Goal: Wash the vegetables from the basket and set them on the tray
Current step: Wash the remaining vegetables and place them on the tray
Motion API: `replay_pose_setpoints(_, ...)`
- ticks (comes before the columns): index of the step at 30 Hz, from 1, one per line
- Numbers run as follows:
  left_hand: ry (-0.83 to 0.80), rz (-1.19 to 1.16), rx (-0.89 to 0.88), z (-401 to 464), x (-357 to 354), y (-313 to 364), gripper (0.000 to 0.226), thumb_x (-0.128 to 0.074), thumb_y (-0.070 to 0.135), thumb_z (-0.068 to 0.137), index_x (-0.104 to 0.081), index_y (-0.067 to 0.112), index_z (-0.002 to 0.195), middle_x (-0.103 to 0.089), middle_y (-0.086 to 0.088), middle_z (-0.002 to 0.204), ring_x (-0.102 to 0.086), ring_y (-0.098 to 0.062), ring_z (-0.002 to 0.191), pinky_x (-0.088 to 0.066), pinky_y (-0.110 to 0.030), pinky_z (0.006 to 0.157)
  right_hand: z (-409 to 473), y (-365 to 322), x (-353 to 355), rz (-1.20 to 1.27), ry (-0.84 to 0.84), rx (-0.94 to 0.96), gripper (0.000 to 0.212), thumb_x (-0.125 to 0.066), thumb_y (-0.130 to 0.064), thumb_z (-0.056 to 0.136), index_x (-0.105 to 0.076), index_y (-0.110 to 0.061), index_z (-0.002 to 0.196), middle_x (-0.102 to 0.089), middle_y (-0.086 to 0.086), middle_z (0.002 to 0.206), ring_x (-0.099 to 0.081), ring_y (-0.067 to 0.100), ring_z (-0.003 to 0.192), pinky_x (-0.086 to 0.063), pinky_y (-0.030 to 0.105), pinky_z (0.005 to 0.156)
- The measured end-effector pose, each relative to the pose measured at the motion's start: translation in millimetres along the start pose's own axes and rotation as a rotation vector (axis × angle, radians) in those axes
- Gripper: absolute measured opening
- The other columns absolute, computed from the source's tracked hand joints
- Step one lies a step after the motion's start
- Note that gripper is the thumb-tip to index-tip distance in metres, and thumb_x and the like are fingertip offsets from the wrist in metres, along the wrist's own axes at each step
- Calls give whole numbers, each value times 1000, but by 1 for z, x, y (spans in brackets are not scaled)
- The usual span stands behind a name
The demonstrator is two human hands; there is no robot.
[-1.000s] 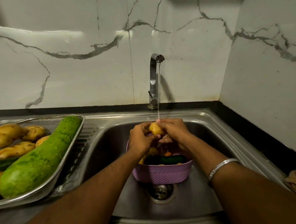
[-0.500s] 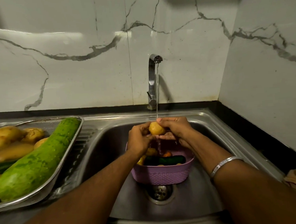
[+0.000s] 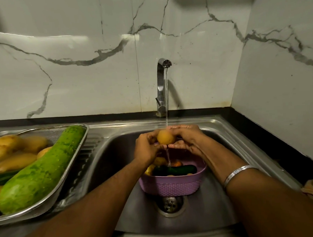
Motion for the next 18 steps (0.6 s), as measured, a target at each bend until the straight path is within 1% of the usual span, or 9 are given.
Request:
replay_pose_setpoints(2, -2, -65, 40, 0, 0, -2, 53, -75, -9, 80, -67, 14, 128, -75, -4, 115, -71, -19, 109, -57, -48, 96, 4, 2, 3, 60, -26, -32, 20, -71, -2, 91, -73, -3, 110, -71, 25, 113, -75, 41, 91, -65, 44, 66)
replay_pose_setpoints(4, -21, -111, 72, 0, -2, -3, 55, -73, -12, 81, -64, 9, 130, -74, -8, 116, -71, -20, 108, -57, -46, 96, 5, 3, 6, 95, -48, -49, 24, -66, 1, 93, -71, -1, 116, -70, 25, 116, -74, 42, 95, -65, 44, 68)
replay_pose_setpoints(6, -56, -124, 98, -1, -5, -2, 54, -73, -10, 82, -63, 10, 132, -74, -9, 115, -72, -20, 107, -58, -44, 94, 5, 7, 7, 115, -58, -67, 25, -68, -1, 92, -72, -1, 117, -70, 25, 116, -74, 42, 95, -65, 44, 68)
replay_pose_setpoints(8, -73, -149, 126, -1, -7, -2, 50, -75, -3, 84, -64, 10, 132, -75, -9, 112, -73, -21, 104, -59, -44, 92, 4, 9, 9, 89, -26, -57, 24, -73, -5, 90, -73, -3, 114, -71, 25, 114, -75, 41, 90, -65, 43, 68)
replay_pose_setpoints(11, -54, -188, 149, -4, -3, -3, 42, -73, 4, 89, -66, 9, 129, -76, -10, 109, -74, -23, 99, -60, -46, 89, 1, 4, 6, -47, 16, 23, 23, -80, -14, 86, -76, -9, 108, -74, 20, 106, -77, 34, 83, -65, 41, 72)
replay_pose_setpoints(14, -51, -186, 130, -5, -2, -3, 38, -72, 5, 89, -68, 10, 126, -77, -9, 106, -75, -23, 98, -61, -46, 89, -5, -2, -1, -155, 6, 125, 31, -88, -19, 77, -77, -12, 105, -77, 12, 99, -78, 24, 82, -65, 37, 69)
replay_pose_setpoints(16, -62, -215, 139, -6, -3, -4, 38, -70, 4, 90, -67, 9, 127, -77, -10, 106, -75, -22, 98, -62, -42, 85, -3, -1, -2, -143, 2, 116, 27, -87, -17, 79, -78, -11, 103, -77, 13, 101, -78, 26, 84, -65, 36, 67)
replay_pose_setpoints(18, -61, -269, 175, -7, -2, -4, 37, -69, 1, 91, -66, 8, 127, -76, -10, 107, -75, -21, 96, -63, -33, 76, 2, 1, 0, -72, 10, 59, 19, -81, -10, 85, -78, -7, 103, -75, 19, 105, -77, 31, 88, -65, 38, 69)
Point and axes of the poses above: each hand's wrist, its own z-axis towards the middle knuckle, its own x-axis out of the back of the hand, y = z × x, the point moved 9 cm from there along z, towards the middle knuckle
